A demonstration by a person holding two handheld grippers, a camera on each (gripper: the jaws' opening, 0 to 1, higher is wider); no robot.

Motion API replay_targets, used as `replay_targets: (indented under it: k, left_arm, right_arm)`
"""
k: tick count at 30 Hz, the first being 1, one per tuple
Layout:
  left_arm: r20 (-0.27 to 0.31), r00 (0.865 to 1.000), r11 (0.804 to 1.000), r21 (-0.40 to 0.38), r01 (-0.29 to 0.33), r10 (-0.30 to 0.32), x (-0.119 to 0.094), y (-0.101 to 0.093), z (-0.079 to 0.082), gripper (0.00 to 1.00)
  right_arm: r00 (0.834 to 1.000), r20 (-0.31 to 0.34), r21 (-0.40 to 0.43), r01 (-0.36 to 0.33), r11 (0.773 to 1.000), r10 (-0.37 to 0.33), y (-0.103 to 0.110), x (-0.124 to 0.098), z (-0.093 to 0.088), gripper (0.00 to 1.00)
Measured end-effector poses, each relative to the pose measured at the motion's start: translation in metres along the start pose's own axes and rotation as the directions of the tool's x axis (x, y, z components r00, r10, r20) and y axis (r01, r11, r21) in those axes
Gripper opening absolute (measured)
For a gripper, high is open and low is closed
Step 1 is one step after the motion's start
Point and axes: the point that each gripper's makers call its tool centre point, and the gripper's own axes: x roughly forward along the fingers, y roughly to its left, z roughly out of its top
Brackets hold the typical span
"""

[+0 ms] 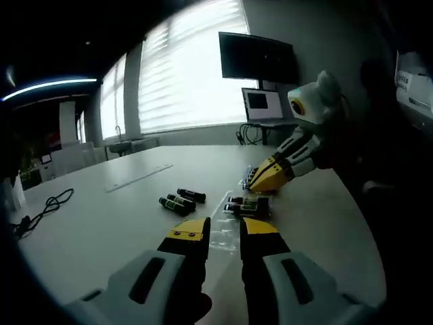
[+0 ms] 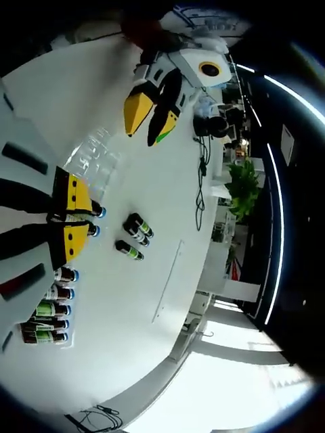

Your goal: Grip medicine bottles put into box

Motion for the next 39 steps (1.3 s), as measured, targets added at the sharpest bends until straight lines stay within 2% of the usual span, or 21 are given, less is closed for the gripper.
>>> replay_targets:
  k: [2, 5, 10, 13, 15, 17, 21, 26, 29, 30, 34, 39]
  left_arm:
    - [-0.004, 1.0, 0.999, 0.035, 0.005, -0.005, 0.006, 0.0, 0.003, 0.12]
    - [0.005, 1.0, 0.999, 0.038, 0.025, -0.025, 0.009, 0.0, 0.006, 0.12]
    - [0.02, 0.999, 0.997, 0.074, 0.032, -0.034, 0.004, 0.001, 0.005, 0.11]
    - [0.047, 0.998, 0.999, 0.045, 0.026, -0.028, -0.004, 0.007, 0.005, 0.11]
    - [0.042, 0.999, 0.999, 0.031, 0.02, -0.021, -0.007, 0.012, 0.003, 0.11]
    - [0.023, 1.0, 1.0, -0.023, -0.004, 0.004, -0.011, 0.018, -0.002, 0.11]
    - [0.012, 1.0, 0.998, -0.069, 0.007, -0.007, -0.016, 0.019, -0.01, 0.11]
    - [-0.01, 1.0, 0.999, -0.042, -0.009, 0.008, -0.02, 0.019, -0.011, 0.11]
    - [0.004, 1.0, 0.998, -0.068, -0.01, 0.01, -0.024, 0.021, -0.011, 0.11]
    - [0.007, 1.0, 0.998, -0.068, -0.009, 0.01, -0.026, 0.022, -0.012, 0.11]
    - [0.008, 1.0, 0.999, -0.054, -0.004, 0.005, -0.032, 0.025, -0.015, 0.11]
    - [0.033, 0.999, 0.999, -0.047, -0.002, 0.004, -0.037, 0.027, -0.015, 0.11]
  right_arm:
    - [1.0, 0.01, -0.009, 0.005, 1.0, -0.005, 0.0, -0.001, 0.004, 0.01]
    - [0.999, 0.045, 0.015, 0.013, 1.0, -0.014, 0.0, -0.001, 0.013, 0.01]
    - [0.998, 0.058, 0.048, 0.016, 0.999, -0.019, -0.002, 0.002, 0.017, 0.01]
    - [0.998, 0.052, 0.069, 0.018, 0.997, -0.022, -0.002, 0.002, 0.014, 0.01]
    - [0.999, 0.047, 0.094, 0.016, 0.995, -0.02, -0.002, -0.001, 0.011, 0.01]
    - [0.999, 0.053, 0.103, 0.004, 0.995, -0.01, 0.0, -0.005, 0.011, 0.02]
    - [0.999, 0.047, 0.107, 0.02, 0.994, -0.025, -0.008, -0.009, 0.011, 0.03]
    - [0.998, 0.057, 0.122, -0.002, 0.993, -0.005, -0.009, -0.014, 0.024, 0.05]
    - [0.997, 0.071, 0.13, -0.003, 0.992, -0.007, -0.008, -0.017, 0.036, 0.04]
    - [0.997, 0.076, 0.128, 0.004, 0.992, -0.014, -0.008, -0.018, 0.04, 0.04]
    - [0.995, 0.084, 0.03, 0.05, 0.998, -0.052, -0.014, -0.014, 0.053, 0.05]
    - [0.995, 0.082, -0.001, 0.051, 0.999, -0.051, -0.011, -0.001, 0.061, 0.05]
